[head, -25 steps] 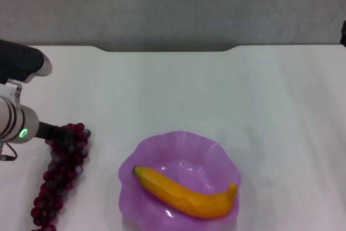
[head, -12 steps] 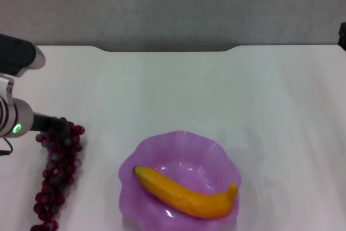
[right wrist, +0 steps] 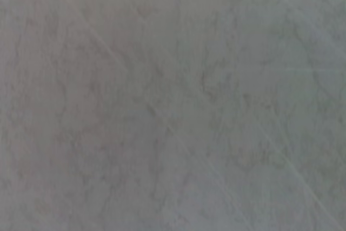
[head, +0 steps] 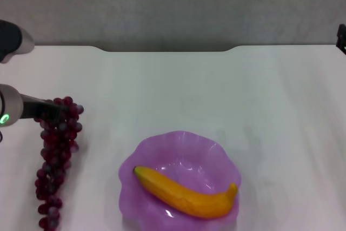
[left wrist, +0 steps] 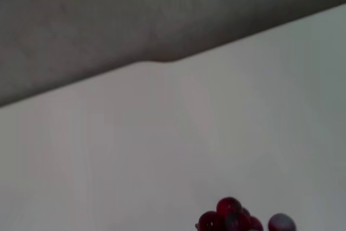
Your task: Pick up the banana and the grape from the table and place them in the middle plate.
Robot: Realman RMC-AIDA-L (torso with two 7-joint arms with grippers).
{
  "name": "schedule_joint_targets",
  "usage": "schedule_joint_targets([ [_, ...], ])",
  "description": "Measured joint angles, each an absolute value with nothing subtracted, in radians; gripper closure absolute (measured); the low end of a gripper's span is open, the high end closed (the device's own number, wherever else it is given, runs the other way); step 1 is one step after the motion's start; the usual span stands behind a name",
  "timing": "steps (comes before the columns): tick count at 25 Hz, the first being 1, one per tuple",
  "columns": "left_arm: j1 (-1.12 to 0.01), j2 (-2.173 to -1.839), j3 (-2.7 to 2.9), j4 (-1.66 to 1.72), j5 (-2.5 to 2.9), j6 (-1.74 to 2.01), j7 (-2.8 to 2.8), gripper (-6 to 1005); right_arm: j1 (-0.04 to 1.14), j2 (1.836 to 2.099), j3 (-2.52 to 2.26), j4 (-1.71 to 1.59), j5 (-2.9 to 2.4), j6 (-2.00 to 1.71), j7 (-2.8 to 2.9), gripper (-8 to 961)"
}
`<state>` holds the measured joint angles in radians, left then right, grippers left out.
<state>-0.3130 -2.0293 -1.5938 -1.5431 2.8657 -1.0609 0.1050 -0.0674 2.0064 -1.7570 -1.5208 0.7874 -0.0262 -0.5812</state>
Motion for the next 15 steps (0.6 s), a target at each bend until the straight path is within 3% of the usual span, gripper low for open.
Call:
schedule_joint_targets([
  [15, -0.231, -2.028, -1.619, -1.845, 2.862, -1.111, 0.162, 758, -0.067, 2.006, -1.754, -1.523, 0.79, -0.012, -0.579, 208],
])
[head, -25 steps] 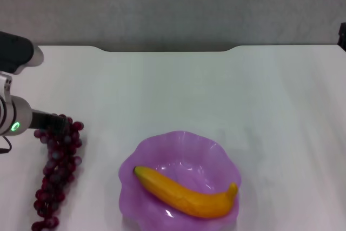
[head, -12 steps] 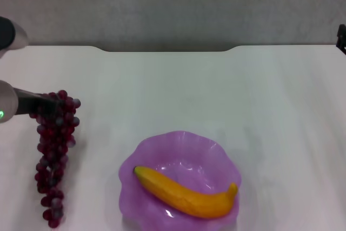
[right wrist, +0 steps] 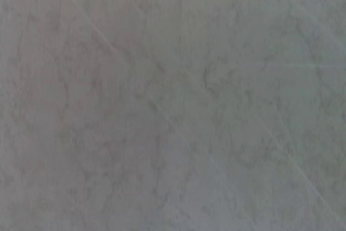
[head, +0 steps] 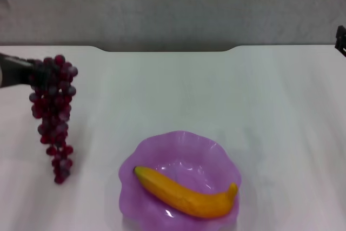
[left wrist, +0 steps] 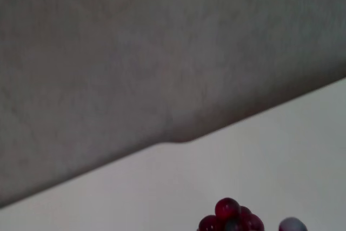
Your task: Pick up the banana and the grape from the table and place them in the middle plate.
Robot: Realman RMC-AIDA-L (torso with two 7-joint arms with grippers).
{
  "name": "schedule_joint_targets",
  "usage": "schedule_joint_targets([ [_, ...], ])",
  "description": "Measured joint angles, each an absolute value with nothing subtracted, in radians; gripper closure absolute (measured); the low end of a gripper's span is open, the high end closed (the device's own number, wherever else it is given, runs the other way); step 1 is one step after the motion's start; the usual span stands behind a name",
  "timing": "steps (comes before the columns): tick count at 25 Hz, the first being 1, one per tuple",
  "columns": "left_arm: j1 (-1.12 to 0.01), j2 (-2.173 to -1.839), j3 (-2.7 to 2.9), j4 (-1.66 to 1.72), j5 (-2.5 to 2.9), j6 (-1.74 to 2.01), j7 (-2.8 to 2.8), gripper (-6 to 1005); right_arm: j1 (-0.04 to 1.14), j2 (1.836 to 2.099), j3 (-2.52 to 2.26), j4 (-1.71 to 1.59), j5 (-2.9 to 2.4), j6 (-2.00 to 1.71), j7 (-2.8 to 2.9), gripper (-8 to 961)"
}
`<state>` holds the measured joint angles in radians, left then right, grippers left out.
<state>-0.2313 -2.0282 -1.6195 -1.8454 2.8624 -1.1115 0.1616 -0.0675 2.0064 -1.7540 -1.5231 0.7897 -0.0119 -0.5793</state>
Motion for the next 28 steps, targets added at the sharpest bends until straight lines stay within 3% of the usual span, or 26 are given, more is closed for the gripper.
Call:
schedule_joint_targets([
  [7, -0.224, -2.029, -1.608, -2.051, 2.848, -1.188, 0.208, 766, -0.069, 2.006, -1.753, -1.523, 0.79, -0.011, -0.576, 207],
  [28, -0.251, -2.03, -1.713, -2.057, 2.066, -1.378, 0.573, 778, -0.067, 2.006, -1.76, -1.523, 0.79, -0.001, -0.575, 208],
])
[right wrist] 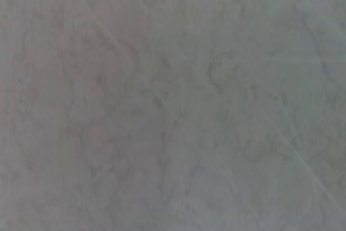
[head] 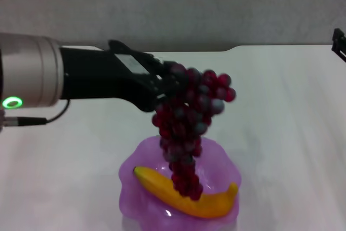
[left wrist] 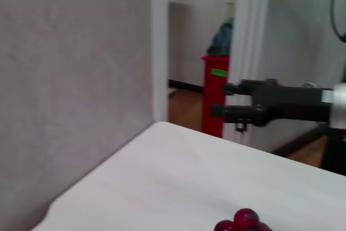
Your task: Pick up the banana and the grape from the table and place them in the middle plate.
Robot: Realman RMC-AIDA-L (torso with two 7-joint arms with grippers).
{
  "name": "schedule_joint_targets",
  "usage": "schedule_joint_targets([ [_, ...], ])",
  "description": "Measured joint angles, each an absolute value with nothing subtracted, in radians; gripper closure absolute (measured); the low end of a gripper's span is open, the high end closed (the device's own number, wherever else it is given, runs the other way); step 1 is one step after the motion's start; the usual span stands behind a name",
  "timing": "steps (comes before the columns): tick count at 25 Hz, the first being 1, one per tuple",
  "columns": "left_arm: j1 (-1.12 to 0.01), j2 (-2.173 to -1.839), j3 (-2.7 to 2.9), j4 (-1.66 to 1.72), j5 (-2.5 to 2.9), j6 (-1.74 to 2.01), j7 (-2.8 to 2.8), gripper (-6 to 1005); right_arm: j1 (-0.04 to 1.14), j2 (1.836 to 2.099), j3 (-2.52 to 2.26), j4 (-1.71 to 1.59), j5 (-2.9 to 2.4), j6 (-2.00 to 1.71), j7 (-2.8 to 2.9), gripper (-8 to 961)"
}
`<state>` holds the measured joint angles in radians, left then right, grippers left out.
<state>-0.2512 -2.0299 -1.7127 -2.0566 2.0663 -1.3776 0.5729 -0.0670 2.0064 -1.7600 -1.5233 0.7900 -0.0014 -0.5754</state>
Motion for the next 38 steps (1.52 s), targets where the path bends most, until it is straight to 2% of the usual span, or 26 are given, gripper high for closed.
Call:
schedule_joint_targets([
  [11, -0.266, -2.032, -1.551, -1.927, 2.106, -1.343, 0.575, 782, -0.06, 2.006, -1.762, -1.523, 0.792, 0.0, -0.575, 208],
  [30, -0.482, -2.034, -1.387, -1.351, 1.939, -1.022, 0.852, 788, -0.027, 2.006, -1.777, -1.508, 0.792, 0.001, -0.575, 207],
  [38, -0.513, -2.034, -1.41, -1.148, 1.737, -0.899, 1.081, 789, -0.007, 2.005, -1.788, -1.484, 0.799, 0.002, -0.575, 208],
])
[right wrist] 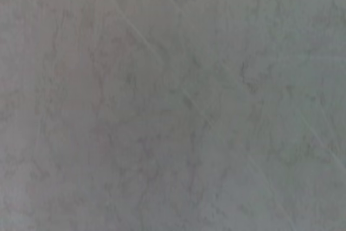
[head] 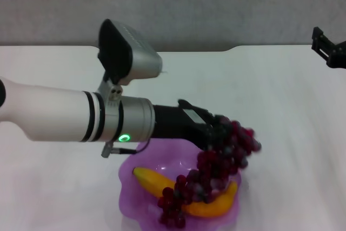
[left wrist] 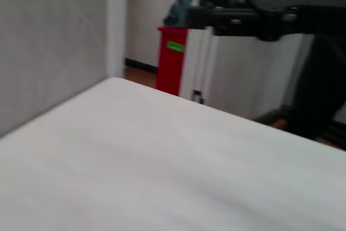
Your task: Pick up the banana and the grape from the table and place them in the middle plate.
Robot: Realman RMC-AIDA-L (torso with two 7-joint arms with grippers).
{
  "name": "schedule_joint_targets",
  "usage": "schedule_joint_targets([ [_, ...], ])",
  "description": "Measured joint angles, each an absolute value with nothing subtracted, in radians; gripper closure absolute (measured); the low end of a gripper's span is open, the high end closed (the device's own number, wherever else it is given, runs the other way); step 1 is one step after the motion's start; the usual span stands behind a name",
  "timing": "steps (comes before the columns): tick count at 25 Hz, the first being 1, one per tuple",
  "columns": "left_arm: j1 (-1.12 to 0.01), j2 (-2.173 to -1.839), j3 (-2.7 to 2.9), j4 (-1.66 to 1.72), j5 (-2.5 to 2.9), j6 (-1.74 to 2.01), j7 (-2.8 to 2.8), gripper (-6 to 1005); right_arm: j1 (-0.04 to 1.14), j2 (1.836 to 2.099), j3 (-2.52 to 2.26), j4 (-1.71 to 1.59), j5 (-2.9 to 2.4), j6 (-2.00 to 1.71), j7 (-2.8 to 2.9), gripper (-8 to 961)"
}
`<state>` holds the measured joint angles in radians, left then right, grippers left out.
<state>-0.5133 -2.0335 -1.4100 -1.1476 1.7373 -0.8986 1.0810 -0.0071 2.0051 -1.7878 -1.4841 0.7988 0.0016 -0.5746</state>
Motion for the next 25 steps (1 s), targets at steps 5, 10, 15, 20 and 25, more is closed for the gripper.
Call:
schedule_joint_targets([
  [5, -0.519, -2.034, -1.404, -1.094, 1.732, -0.768, 1.149, 790, -0.005, 2.005, -1.789, -1.484, 0.799, 0.002, -0.574, 208],
  [10, -0.509, -2.032, -1.413, -1.074, 1.731, -0.74, 1.161, 791, -0.006, 2.005, -1.789, -1.484, 0.801, 0.002, -0.574, 208],
  [15, -0.48, -2.028, -1.407, -1.075, 1.74, -0.751, 1.161, 791, -0.01, 2.005, -1.787, -1.484, 0.801, 0.002, -0.574, 207],
  [20, -0.451, -2.025, -1.415, -1.077, 1.751, -0.793, 1.153, 792, -0.012, 2.005, -1.782, -1.485, 0.801, 0.011, -0.574, 207],
  [25, -0.432, -2.023, -1.419, -1.092, 1.756, -0.805, 1.149, 792, -0.013, 2.005, -1.779, -1.485, 0.801, 0.013, -0.574, 207],
])
